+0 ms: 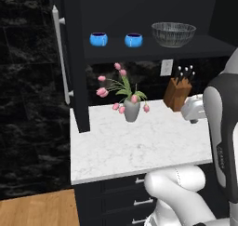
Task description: Gather all objects into one cabinet and sort the glasses and bowls to opposite sides.
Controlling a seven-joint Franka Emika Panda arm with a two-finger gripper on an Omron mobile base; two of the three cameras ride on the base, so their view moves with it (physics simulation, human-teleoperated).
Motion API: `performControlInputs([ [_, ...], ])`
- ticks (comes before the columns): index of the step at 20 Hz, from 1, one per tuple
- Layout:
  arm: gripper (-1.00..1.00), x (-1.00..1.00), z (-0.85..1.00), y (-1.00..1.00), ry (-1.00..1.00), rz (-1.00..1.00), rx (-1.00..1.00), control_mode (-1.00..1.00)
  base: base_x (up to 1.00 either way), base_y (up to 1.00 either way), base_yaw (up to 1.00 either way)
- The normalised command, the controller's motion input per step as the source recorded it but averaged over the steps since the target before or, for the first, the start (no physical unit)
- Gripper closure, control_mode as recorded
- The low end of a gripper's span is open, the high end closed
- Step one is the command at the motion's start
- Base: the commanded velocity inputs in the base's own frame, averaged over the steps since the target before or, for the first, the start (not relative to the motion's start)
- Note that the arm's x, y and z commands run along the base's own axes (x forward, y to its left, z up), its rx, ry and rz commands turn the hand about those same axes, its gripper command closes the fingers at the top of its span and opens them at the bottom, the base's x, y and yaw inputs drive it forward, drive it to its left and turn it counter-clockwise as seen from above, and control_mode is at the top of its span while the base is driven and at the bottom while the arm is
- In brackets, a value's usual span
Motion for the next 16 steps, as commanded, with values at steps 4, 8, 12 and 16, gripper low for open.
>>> performControlInputs([
  [4, -1.0, 0.0, 0.0, 0.0, 0.0, 0.0, 0.0, 1.0, -0.61, 0.0, 0.0],
  [8, -1.0, 0.0, 0.0, 0.0, 0.0, 0.0, 0.0, 1.0, -0.73, 0.0, -0.03],
  [12, -1.0, 0.0, 0.0, 0.0, 0.0, 0.0, 0.0, 1.0, -0.64, -0.05, 0.0],
  [16, -1.0, 0.0, 0.0, 0.0, 0.0, 0.0, 0.0, 1.0, -0.47, -0.07, -0.12],
])
